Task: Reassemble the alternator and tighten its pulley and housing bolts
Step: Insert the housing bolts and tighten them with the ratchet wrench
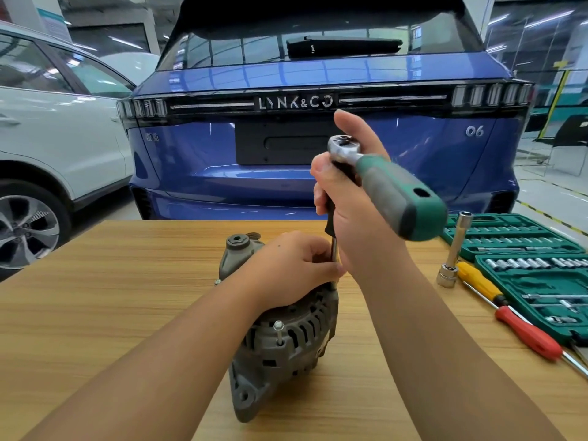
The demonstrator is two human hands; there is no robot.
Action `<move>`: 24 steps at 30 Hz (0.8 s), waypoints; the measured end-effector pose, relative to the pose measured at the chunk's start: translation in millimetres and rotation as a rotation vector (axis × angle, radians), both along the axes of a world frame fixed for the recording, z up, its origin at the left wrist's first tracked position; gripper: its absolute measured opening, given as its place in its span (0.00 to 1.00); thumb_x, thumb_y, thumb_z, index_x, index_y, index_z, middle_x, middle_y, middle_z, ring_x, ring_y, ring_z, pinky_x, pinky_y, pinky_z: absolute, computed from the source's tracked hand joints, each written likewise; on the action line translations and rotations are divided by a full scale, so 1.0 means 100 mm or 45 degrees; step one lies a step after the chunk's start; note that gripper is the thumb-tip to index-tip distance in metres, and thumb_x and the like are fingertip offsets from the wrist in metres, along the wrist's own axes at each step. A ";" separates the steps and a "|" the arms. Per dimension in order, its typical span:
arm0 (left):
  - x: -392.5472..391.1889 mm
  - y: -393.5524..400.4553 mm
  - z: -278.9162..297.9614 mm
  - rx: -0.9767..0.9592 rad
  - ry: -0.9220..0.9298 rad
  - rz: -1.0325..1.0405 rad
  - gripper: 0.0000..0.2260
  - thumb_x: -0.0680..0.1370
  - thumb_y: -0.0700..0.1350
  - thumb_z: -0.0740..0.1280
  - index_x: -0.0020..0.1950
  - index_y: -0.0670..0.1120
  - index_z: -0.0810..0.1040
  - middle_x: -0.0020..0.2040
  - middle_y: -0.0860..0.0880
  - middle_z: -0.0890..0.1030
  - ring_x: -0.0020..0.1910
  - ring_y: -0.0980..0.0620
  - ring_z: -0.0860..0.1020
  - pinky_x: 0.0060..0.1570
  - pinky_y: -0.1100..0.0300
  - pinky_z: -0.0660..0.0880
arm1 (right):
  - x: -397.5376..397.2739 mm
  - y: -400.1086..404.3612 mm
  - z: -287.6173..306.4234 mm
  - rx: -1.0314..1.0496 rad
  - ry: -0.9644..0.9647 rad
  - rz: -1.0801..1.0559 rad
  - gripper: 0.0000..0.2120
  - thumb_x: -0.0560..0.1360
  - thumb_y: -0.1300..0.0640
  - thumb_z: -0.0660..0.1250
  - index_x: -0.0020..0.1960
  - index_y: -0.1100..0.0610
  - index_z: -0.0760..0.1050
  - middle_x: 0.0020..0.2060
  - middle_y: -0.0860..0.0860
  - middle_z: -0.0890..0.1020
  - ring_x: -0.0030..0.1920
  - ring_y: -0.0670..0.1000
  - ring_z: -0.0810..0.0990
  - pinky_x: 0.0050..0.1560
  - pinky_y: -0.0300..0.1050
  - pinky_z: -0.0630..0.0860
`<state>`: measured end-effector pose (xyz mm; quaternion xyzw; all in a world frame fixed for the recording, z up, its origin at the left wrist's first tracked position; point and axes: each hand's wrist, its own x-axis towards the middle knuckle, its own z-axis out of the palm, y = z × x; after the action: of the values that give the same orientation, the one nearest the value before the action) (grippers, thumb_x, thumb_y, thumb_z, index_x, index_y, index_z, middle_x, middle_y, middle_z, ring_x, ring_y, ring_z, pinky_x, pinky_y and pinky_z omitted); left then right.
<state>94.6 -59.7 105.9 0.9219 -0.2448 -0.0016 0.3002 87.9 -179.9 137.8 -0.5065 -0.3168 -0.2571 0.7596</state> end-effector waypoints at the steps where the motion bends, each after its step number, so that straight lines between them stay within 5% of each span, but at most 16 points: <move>1: 0.00 0.00 0.00 -0.002 0.005 0.005 0.08 0.81 0.58 0.66 0.51 0.57 0.83 0.46 0.56 0.85 0.45 0.58 0.82 0.50 0.53 0.81 | 0.02 -0.02 -0.01 0.032 0.009 0.070 0.21 0.80 0.69 0.63 0.62 0.44 0.77 0.45 0.58 0.75 0.35 0.47 0.74 0.37 0.38 0.75; 5: 0.02 -0.01 0.01 0.007 0.002 0.028 0.08 0.80 0.58 0.67 0.48 0.57 0.83 0.45 0.56 0.84 0.45 0.57 0.82 0.51 0.48 0.81 | 0.07 -0.14 0.03 0.119 0.121 0.378 0.16 0.81 0.55 0.57 0.65 0.52 0.75 0.39 0.55 0.80 0.31 0.54 0.72 0.33 0.45 0.70; 8: 0.02 0.00 0.00 -0.010 0.000 0.034 0.08 0.80 0.58 0.67 0.47 0.57 0.82 0.44 0.56 0.84 0.44 0.58 0.82 0.51 0.49 0.81 | 0.06 -0.13 0.05 0.126 0.240 0.455 0.21 0.77 0.42 0.59 0.63 0.52 0.76 0.39 0.54 0.80 0.33 0.53 0.73 0.34 0.44 0.70; 14: 0.03 -0.01 -0.01 0.052 -0.007 -0.018 0.09 0.80 0.60 0.66 0.49 0.58 0.81 0.45 0.56 0.83 0.45 0.58 0.81 0.52 0.48 0.81 | -0.03 -0.10 0.10 0.019 0.322 -0.024 0.07 0.76 0.54 0.72 0.49 0.57 0.79 0.30 0.46 0.74 0.28 0.45 0.69 0.28 0.36 0.69; 17: 0.04 -0.01 -0.01 0.074 -0.031 -0.007 0.09 0.80 0.60 0.66 0.47 0.58 0.80 0.42 0.56 0.82 0.42 0.60 0.79 0.47 0.52 0.81 | -0.02 -0.18 0.13 0.031 0.419 0.045 0.04 0.78 0.57 0.71 0.51 0.56 0.78 0.30 0.47 0.75 0.29 0.46 0.70 0.32 0.39 0.70; 20: 0.06 0.01 -0.01 0.046 -0.015 0.005 0.09 0.80 0.60 0.67 0.44 0.58 0.80 0.42 0.57 0.82 0.42 0.63 0.79 0.43 0.57 0.79 | -0.01 -0.19 0.12 0.026 0.311 0.183 0.12 0.77 0.60 0.68 0.60 0.52 0.76 0.33 0.48 0.74 0.31 0.48 0.71 0.35 0.41 0.70; 24: 0.03 0.01 -0.01 -0.019 -0.016 -0.002 0.06 0.80 0.58 0.68 0.50 0.59 0.82 0.44 0.58 0.84 0.42 0.61 0.81 0.48 0.54 0.81 | -0.02 -0.01 0.05 -0.053 0.003 -0.006 0.19 0.78 0.66 0.66 0.63 0.45 0.75 0.38 0.49 0.74 0.32 0.47 0.71 0.34 0.39 0.73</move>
<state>97.8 -58.4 104.5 0.9195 -0.2473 0.0060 0.3055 86.2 -180.5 143.0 -0.5233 -0.3200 -0.2517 0.7486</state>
